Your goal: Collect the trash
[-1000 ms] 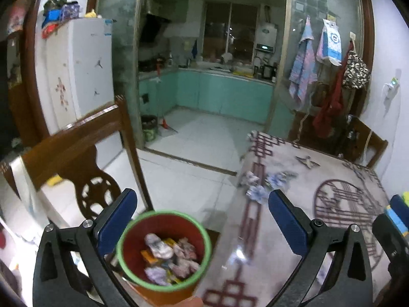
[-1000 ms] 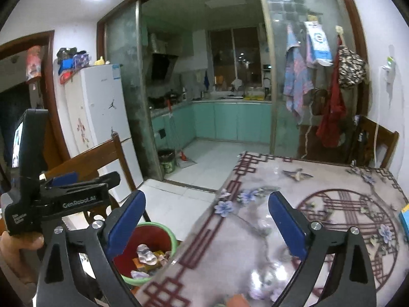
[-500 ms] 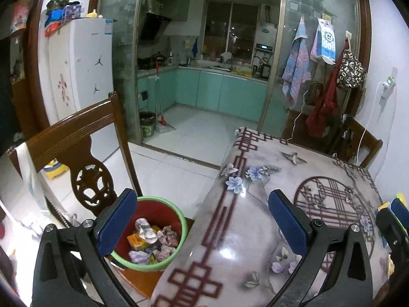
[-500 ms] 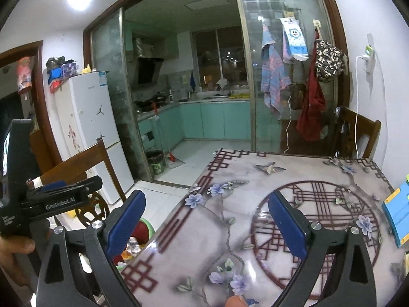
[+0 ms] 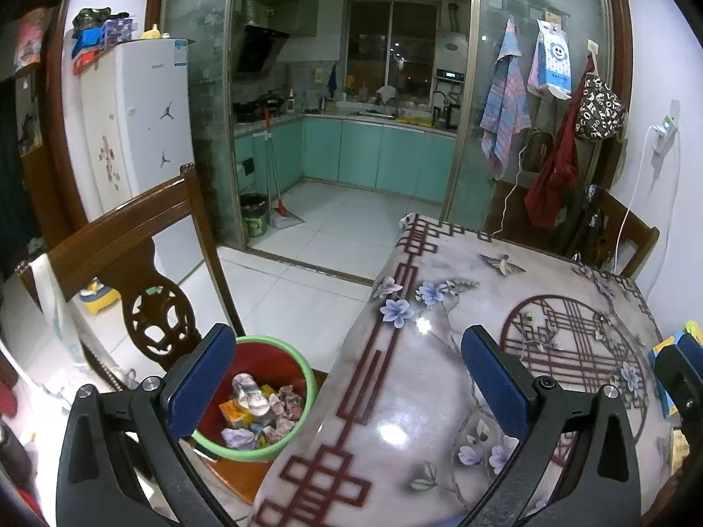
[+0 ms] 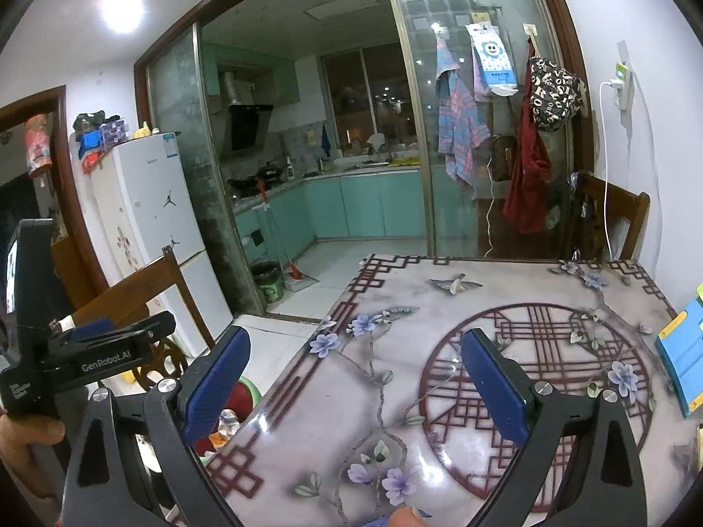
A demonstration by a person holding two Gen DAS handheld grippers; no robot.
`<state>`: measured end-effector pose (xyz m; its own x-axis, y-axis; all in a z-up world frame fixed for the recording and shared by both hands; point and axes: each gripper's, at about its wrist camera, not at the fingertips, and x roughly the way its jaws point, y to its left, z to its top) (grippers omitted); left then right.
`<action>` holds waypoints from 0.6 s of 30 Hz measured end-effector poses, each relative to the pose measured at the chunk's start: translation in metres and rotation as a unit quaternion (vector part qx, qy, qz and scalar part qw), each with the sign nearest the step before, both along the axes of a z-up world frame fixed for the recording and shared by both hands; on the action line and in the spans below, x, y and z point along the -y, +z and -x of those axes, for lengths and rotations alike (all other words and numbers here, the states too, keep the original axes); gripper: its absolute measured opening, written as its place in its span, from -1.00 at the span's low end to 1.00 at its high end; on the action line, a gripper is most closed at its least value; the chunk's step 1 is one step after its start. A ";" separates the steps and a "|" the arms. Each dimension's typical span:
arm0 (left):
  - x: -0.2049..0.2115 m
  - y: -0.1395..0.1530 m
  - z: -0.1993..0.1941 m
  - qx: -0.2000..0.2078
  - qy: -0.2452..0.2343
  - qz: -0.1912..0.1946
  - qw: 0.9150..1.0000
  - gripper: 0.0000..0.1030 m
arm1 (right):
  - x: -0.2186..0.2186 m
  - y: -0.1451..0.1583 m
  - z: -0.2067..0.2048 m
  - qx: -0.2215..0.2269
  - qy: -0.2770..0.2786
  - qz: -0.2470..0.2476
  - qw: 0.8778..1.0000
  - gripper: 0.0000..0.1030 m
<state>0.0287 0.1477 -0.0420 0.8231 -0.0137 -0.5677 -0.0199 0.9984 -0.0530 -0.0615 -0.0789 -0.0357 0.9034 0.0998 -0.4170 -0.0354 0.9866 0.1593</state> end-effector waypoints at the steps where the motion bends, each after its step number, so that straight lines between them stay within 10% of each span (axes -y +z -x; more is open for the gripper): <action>1: 0.001 0.000 -0.001 -0.001 0.000 0.000 1.000 0.99 | 0.000 0.000 0.000 -0.001 0.000 0.000 1.000 0.89; 18: 0.014 -0.004 -0.003 -0.009 -0.006 -0.007 1.000 1.00 | 0.010 -0.002 -0.008 -0.005 -0.006 -0.006 1.000 0.89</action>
